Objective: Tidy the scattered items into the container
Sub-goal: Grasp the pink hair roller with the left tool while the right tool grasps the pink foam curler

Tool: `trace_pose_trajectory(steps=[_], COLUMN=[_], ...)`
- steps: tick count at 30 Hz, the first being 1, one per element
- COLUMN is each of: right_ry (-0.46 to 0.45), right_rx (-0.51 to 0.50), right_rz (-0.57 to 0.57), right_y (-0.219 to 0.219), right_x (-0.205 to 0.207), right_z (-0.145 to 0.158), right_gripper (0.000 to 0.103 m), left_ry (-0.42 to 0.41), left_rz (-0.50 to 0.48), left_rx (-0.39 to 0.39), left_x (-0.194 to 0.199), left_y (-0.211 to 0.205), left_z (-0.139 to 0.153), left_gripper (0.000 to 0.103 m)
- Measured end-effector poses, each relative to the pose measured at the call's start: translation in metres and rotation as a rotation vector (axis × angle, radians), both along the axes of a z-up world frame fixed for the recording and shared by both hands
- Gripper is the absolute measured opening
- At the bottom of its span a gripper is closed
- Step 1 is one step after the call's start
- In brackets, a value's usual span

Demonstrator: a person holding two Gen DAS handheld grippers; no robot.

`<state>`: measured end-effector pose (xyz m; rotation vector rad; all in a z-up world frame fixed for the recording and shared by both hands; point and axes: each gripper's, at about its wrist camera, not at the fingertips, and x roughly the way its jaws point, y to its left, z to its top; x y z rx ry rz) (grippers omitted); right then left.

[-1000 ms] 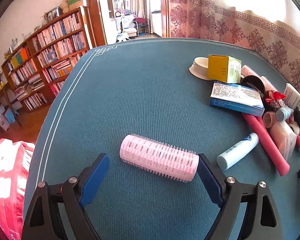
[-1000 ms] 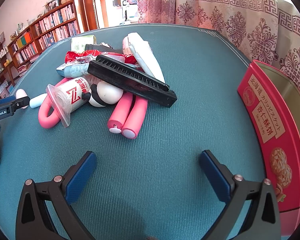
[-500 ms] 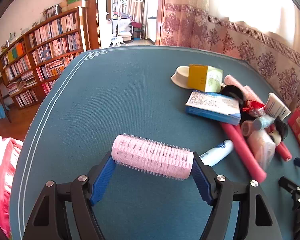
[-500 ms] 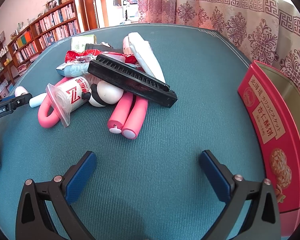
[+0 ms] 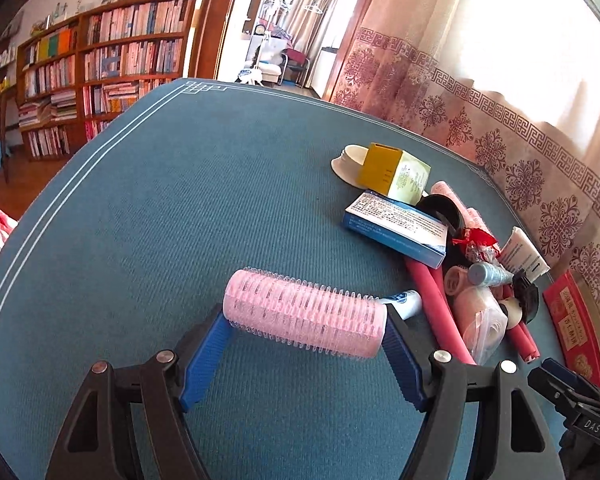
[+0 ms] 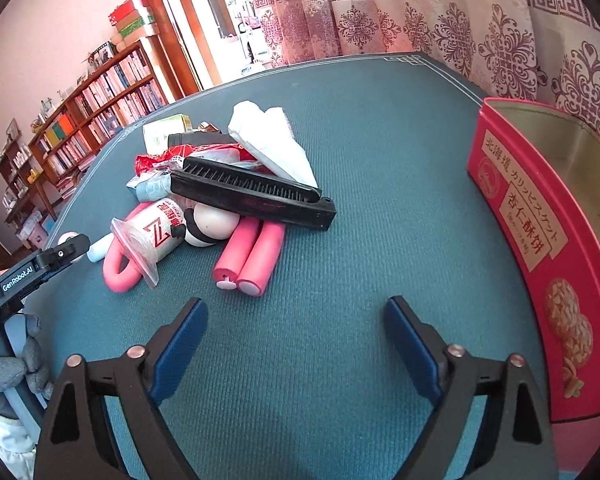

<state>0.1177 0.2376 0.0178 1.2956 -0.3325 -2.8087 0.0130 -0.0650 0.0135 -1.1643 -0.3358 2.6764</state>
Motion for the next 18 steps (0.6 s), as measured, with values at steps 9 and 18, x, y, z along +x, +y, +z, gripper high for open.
trace_pose_trajectory(steps=[9, 18], right_ry=[-0.050, -0.051], right_rx=[-0.083, 0.070], right_rz=[0.038, 0.034], right_y=[0.010, -0.009], right_x=[-0.036, -0.066], right_z=[0.004, -0.005], right_gripper=[0.056, 0.042], left_ry=[-0.010, -0.013], left_rz=[-0.008, -0.005], left_rx=[0.014, 0.015], left_x=[-0.001, -0.002], left_y=[0.004, 0.003], left_z=[-0.002, -0.003], left_gripper=[0.076, 0.076])
